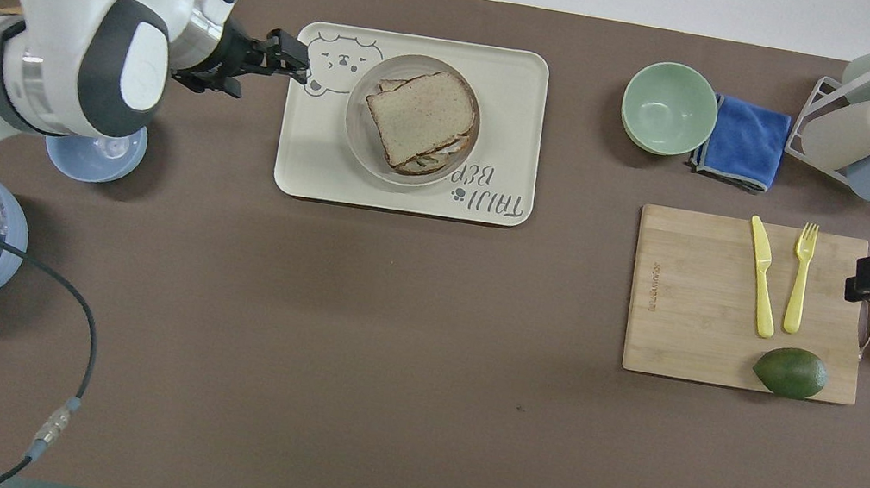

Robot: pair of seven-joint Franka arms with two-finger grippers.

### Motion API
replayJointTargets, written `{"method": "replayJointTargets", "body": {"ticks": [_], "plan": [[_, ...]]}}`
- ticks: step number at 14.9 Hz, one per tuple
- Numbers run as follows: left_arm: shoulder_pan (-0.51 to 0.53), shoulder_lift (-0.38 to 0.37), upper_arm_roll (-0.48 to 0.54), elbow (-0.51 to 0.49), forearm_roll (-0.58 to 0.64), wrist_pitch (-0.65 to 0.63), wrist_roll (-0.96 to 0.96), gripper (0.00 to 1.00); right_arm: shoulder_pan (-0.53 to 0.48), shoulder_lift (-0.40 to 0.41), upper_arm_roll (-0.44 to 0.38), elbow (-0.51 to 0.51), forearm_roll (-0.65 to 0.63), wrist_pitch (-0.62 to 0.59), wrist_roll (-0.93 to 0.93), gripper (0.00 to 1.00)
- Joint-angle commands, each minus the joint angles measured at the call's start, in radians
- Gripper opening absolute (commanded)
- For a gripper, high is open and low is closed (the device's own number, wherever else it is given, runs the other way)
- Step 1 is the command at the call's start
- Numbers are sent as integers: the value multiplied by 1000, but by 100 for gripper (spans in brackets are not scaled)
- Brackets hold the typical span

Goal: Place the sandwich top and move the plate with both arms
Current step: 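Release the plate and withdraw the left gripper from the tray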

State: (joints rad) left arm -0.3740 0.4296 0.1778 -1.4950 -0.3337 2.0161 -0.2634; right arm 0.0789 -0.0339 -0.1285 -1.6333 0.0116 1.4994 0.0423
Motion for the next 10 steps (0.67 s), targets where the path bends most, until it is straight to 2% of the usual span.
{"method": "replayJointTargets", "body": {"ticks": [1,5,10], "plan": [[6,-149,35,-30,135,-143,7,100,-16,-14,10,-16,11,1,-29,100],[30,-281,75,-28,205,-278,35,100,-16,-15,10,-16,11,1,-27,100],[43,-336,75,-27,243,-330,30,100,-16,-14,10,-16,11,1,-27,100]]}}
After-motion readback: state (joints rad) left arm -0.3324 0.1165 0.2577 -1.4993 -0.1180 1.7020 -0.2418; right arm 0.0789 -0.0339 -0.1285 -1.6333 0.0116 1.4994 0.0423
